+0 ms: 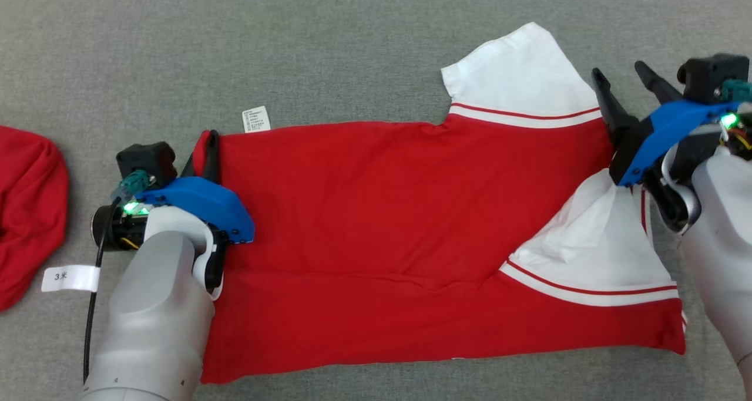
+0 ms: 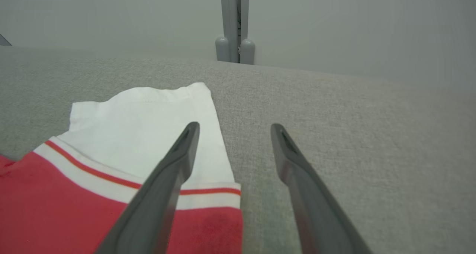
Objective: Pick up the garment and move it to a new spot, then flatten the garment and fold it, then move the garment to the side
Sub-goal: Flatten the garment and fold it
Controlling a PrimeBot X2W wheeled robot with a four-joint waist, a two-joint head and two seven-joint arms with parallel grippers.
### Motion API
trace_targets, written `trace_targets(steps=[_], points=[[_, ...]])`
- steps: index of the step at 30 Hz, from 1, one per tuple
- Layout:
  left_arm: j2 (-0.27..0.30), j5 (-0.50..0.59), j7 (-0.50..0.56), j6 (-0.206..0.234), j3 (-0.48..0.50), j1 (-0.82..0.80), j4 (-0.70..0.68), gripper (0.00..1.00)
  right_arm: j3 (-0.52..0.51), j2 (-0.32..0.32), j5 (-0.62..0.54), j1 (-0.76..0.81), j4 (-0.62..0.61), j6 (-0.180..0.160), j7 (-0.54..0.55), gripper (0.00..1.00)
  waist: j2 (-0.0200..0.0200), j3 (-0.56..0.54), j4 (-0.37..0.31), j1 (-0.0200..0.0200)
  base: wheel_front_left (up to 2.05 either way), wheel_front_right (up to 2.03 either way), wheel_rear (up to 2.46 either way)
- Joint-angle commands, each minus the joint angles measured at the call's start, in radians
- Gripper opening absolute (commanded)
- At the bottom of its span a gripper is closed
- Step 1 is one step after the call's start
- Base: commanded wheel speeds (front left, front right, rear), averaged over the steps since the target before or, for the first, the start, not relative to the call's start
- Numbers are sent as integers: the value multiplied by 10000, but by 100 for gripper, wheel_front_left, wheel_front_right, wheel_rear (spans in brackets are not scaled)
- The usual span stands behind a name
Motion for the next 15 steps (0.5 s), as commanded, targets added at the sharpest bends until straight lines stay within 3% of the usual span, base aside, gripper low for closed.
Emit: trace_targets(steps=[1,9,15], points=[[-75,55,-70,-79,-122,-219,-68,0,140,-81,124,-517,182,-1,333,100,0,193,251,-1,0,0,0],[-323,-159,-172,-65,-1138,-550,-1191,0,581,-531,439,-2369,1434,-1,2065,100,0,744,1226,-1,0,0,0],[-392,-773,-176,-66,-2032,-405,-1931,0,884,-672,488,-3072,2222,-1,2611,100,0,1001,1767,-1,0,0,0]])
